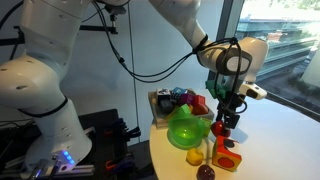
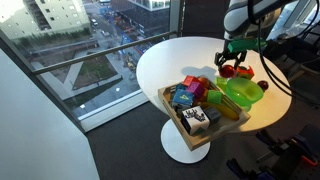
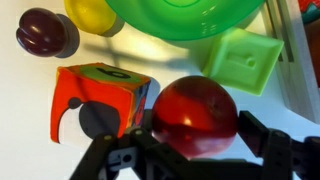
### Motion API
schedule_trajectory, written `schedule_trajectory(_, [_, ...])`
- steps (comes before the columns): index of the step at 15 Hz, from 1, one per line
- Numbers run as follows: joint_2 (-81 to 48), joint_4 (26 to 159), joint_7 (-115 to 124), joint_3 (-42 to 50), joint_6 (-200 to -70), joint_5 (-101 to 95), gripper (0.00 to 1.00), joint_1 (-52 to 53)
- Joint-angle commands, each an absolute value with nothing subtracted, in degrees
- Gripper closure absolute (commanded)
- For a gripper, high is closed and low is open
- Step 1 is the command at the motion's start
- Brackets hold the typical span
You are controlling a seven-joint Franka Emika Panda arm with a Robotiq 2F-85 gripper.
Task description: Pick up the red apple from the green bowl and put it on the table
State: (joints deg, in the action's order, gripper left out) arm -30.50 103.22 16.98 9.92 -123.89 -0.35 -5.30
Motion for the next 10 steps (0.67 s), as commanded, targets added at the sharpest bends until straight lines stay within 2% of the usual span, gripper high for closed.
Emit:
schedule_trajectory(1, [-32.9,100.4,18.6,10.3,-121.1,-0.3,0.4,-5.5])
schedule_trajectory(8, [-34.2,99.5,19.0,10.7,-120.0,-0.3,0.4,-5.5])
schedule_trajectory(10, [-34.0,99.5,19.0,10.7,-119.6,-0.3,0.05,-5.5])
